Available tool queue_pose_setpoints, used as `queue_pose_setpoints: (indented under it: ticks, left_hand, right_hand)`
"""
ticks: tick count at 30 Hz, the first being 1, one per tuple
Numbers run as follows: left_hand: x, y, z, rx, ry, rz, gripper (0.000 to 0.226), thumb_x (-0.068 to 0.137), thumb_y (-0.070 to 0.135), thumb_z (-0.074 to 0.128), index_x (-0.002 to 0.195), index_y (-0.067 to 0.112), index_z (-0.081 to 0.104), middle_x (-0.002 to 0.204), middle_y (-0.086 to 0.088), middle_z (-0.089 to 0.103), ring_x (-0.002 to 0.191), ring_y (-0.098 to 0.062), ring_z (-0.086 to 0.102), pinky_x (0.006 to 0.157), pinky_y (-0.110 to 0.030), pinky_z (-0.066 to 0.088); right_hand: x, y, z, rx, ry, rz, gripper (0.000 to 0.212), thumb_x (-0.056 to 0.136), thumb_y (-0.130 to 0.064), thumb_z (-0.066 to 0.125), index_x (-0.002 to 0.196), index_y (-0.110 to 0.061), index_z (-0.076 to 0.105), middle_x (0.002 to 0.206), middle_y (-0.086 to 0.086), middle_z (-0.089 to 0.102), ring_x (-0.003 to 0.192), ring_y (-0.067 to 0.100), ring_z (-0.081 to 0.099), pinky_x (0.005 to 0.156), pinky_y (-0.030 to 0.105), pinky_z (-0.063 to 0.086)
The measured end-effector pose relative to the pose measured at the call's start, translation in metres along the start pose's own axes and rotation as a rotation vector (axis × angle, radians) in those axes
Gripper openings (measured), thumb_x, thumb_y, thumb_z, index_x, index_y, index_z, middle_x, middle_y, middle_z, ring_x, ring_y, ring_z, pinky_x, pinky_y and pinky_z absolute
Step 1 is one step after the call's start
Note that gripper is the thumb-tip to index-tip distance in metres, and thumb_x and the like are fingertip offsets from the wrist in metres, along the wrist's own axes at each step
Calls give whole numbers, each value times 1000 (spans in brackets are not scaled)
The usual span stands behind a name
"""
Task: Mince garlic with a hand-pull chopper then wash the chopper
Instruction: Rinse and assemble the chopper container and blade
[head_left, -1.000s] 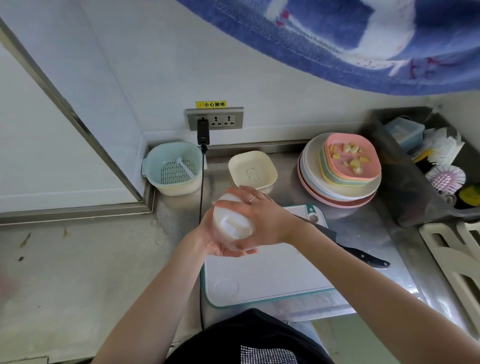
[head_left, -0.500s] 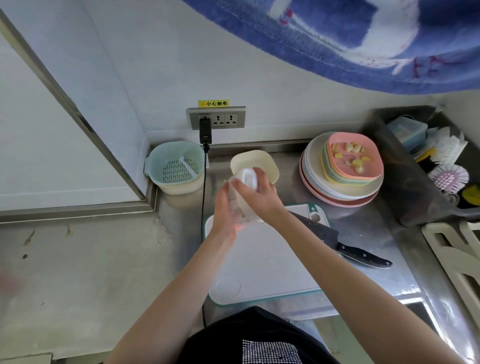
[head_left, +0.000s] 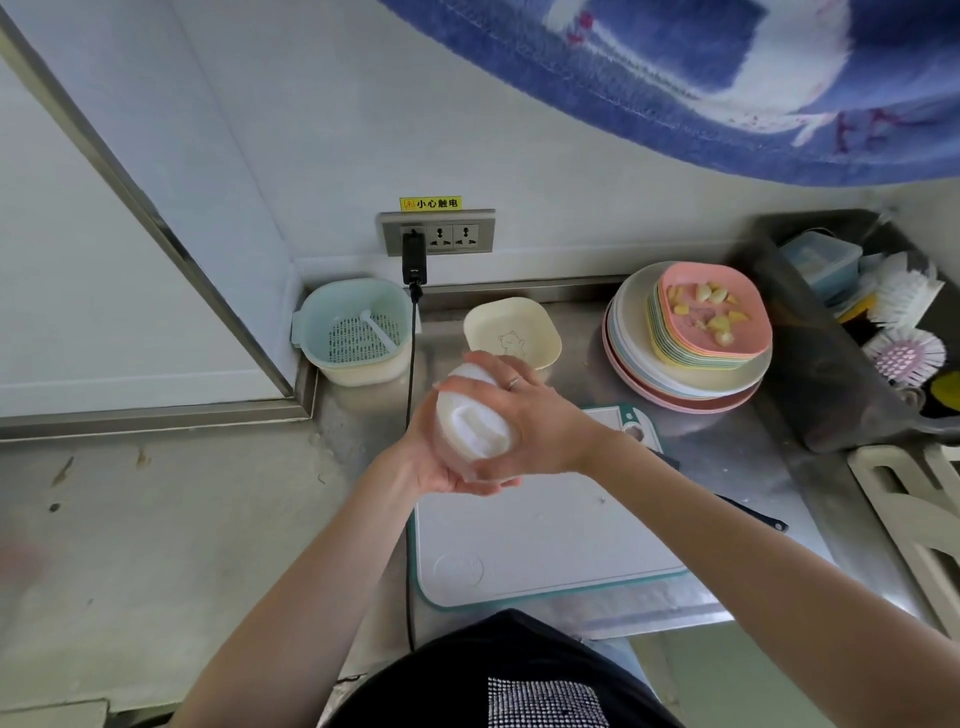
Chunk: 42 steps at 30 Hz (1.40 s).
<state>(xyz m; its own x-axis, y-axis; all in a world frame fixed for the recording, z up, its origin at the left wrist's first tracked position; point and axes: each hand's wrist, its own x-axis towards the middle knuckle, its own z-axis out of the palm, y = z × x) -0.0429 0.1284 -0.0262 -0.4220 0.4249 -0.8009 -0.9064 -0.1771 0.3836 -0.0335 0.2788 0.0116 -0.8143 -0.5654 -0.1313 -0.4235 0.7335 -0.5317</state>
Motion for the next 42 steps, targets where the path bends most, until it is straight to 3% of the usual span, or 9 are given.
queue_pose_setpoints:
  ticks: [4,8,13,25,29,32,36,40,42]
  left_hand:
    - [4,-7,-6,99,-117,-98,64,72,60,59,113,11,63,101,-20,69,94,-53,61,51,-43,57]
    - [9,-7,-5,59,-106,-23,52,80,57,54,111,17,66,104,-14,70,97,-47,64,56,-45,57]
    - [14,-5,5,-125,77,183,52,82,57,45,108,17,66,95,-13,70,87,-38,67,77,-52,51]
    - [6,12,3,-79,76,150,78,74,75,45,126,19,59,108,-13,69,93,-39,68,64,-48,55]
    - [3,16,3,-9,65,160,69,80,73,38,112,18,64,95,-10,73,85,-34,69,69,-50,55]
    - [-3,15,1,50,-74,57,59,74,61,53,102,12,72,100,-14,71,92,-39,67,81,-56,51]
    - [-13,13,-4,295,-155,-29,55,65,41,65,107,6,62,94,-17,70,75,-39,70,55,-43,59]
    - [-21,15,-4,738,-40,87,81,64,-1,74,137,0,38,94,-4,58,62,-11,69,54,-32,56]
    - [-20,17,-7,763,-55,132,94,46,-4,88,129,3,46,93,-2,57,64,-10,68,57,-30,56]
  right_hand:
    - [-4,-5,-4,-29,-98,-9,87,62,-48,76,133,-52,27,146,-12,20,135,24,15,105,47,33]
    - [4,-12,-4,-162,-87,69,88,60,-45,77,131,-47,25,134,-4,28,123,26,29,94,44,43]
    - [14,-2,9,230,93,366,79,71,-56,70,133,-46,23,131,1,35,121,31,34,94,37,35]
    - [10,-9,-30,42,11,45,86,64,-46,77,133,-54,25,141,-10,23,136,20,13,100,36,35]
    - [9,-11,-27,-2,-17,59,91,63,-47,77,135,-55,23,144,-11,21,137,21,11,106,46,35]
    - [5,-14,-27,-120,-93,-18,93,61,-48,78,136,-55,22,145,-13,16,136,19,8,106,41,28]
    - [2,-23,-34,-256,-205,-116,93,59,-54,78,136,-54,25,147,-12,16,136,19,7,104,43,28]
    - [4,-25,-40,-316,-262,-224,95,55,-62,78,134,-57,26,148,-15,11,139,23,6,106,48,32]
    - [5,-25,-40,-318,-266,-240,96,54,-61,79,134,-56,25,148,-17,11,139,23,6,105,47,32]
